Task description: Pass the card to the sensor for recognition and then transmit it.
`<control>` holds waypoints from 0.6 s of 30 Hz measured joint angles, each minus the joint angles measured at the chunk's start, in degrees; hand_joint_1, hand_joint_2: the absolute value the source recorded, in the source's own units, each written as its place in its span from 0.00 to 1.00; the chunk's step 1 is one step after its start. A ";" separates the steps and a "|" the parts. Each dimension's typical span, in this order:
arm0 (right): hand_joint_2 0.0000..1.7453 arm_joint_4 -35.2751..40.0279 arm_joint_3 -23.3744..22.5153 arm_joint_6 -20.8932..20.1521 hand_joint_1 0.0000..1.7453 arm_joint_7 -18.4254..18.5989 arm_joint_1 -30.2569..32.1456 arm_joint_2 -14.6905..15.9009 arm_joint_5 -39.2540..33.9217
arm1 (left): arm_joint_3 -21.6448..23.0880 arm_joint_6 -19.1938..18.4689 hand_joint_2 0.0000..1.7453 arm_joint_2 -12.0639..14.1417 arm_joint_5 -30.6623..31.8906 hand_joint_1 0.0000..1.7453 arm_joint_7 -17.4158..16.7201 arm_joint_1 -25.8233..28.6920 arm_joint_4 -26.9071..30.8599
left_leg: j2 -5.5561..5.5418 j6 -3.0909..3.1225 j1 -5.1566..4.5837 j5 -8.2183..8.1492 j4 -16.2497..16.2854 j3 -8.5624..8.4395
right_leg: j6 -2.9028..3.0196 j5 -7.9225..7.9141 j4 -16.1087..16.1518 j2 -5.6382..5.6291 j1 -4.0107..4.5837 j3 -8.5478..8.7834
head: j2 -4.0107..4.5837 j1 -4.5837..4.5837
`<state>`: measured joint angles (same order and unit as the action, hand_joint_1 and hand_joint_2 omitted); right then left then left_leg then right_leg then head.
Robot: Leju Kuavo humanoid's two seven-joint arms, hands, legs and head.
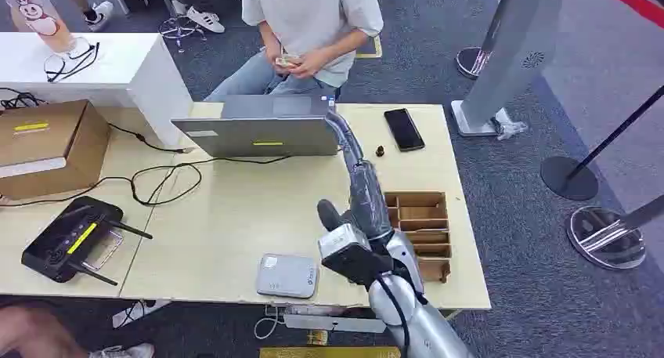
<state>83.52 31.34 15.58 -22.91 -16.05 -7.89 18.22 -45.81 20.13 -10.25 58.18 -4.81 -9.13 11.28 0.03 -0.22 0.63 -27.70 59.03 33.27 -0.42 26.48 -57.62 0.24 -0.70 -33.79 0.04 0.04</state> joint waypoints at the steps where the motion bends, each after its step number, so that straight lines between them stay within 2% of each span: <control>1: 0.00 0.50 -0.29 -1.94 0.00 -0.46 0.35 0.00 -2.64 | 0.00 -0.04 0.00 0.00 0.07 0.00 0.00 0.01 0.00 | 0.00 0.00 0.00 0.00 0.00 0.00 | 0.00 0.00 0.00 0.00 0.00 0.00 | 0.00 -0.02; 5: 0.00 1.61 -0.90 -6.12 0.00 -1.20 1.27 0.02 -8.01 | 0.00 -0.09 0.00 0.04 0.13 0.00 0.00 0.01 0.00 | 0.00 0.00 0.00 -0.01 0.00 0.00 | 0.00 0.00 0.00 -0.01 0.00 0.00 | 0.00 0.00; 9: 0.00 1.92 -1.36 -8.08 0.00 -1.42 1.52 0.09 -10.46 | 0.00 0.33 0.00 0.22 -0.28 0.00 -0.02 0.01 0.00 | 0.00 0.00 0.00 0.00 0.00 0.00 | 0.00 0.00 0.00 -0.01 0.00 0.00 | 0.00 0.00; 14: 0.00 1.90 -1.53 -8.30 0.00 -2.03 1.44 0.13 -10.50 | -0.04 0.55 0.00 0.35 -0.96 0.00 0.66 0.08 0.00 | 0.00 0.00 0.00 0.00 0.00 0.00 | 0.00 0.00 0.00 -0.01 0.00 0.00 | 0.00 0.00; 18: 0.00 1.83 -1.53 -6.33 0.00 -2.77 1.13 0.37 -8.84 | -0.07 0.61 0.00 0.48 -0.96 0.00 1.25 0.21 0.00 | 0.00 0.00 0.00 0.00 0.00 0.01 | 0.00 0.00 0.00 -0.01 0.00 0.00 | 0.00 0.00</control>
<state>85.35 29.81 9.24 -25.68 -14.92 -7.52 9.37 -45.88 20.74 -9.77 57.22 -3.56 -8.91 11.28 0.03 -0.22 0.63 -27.70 59.03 33.28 -0.42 26.48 -57.62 0.24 -0.70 -33.79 0.04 0.04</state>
